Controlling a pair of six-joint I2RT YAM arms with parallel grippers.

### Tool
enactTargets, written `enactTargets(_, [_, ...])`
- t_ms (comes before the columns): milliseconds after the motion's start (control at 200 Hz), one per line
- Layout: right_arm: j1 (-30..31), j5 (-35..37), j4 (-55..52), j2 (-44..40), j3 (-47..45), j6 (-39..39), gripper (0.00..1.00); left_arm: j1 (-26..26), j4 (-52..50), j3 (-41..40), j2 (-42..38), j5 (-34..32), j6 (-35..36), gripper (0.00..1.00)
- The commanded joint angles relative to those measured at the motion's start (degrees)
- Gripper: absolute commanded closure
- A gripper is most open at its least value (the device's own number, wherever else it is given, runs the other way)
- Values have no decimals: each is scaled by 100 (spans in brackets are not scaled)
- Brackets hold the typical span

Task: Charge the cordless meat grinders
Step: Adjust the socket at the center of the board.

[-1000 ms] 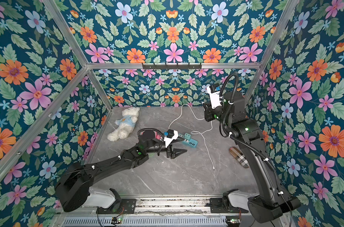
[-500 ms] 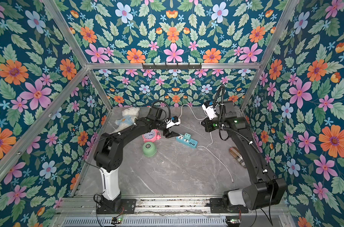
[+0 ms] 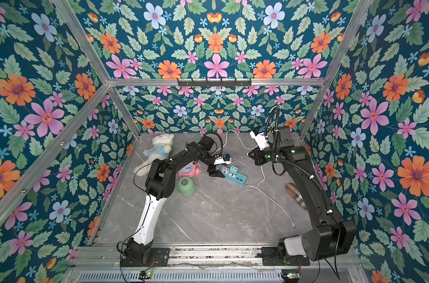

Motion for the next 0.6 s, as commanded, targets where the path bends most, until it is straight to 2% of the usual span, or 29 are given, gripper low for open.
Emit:
enactTargets(0, [5,-158,-61,-38,-7,-125,100,-68,27,176,136,-444,209,14])
enactTargets(85, [5,-209,-111,-54,1,-116,100,-96,184,343,271,-660,205,16])
enactTargets(155, [0,-223,-142,-58,1,-124,100,-114,175,366,308,-709,284,22])
enactTargets(280, [5,-190,-262,-70,-16,-268,100,-123,-219,45,141,-575,629,46])
enactTargets(401, [4,-145,-497,12,-49,-575,100,-141,-413,-698,-270,-447,978,59])
enactTargets(501, [0,-70,-610,83,-129,-823,100,-171,-534,-1066,-528,-430,1239,64])
enactTargets(596, [22,-16,-746,234,-106,-825,100,-232,-598,-1307,-720,-354,1325,64])
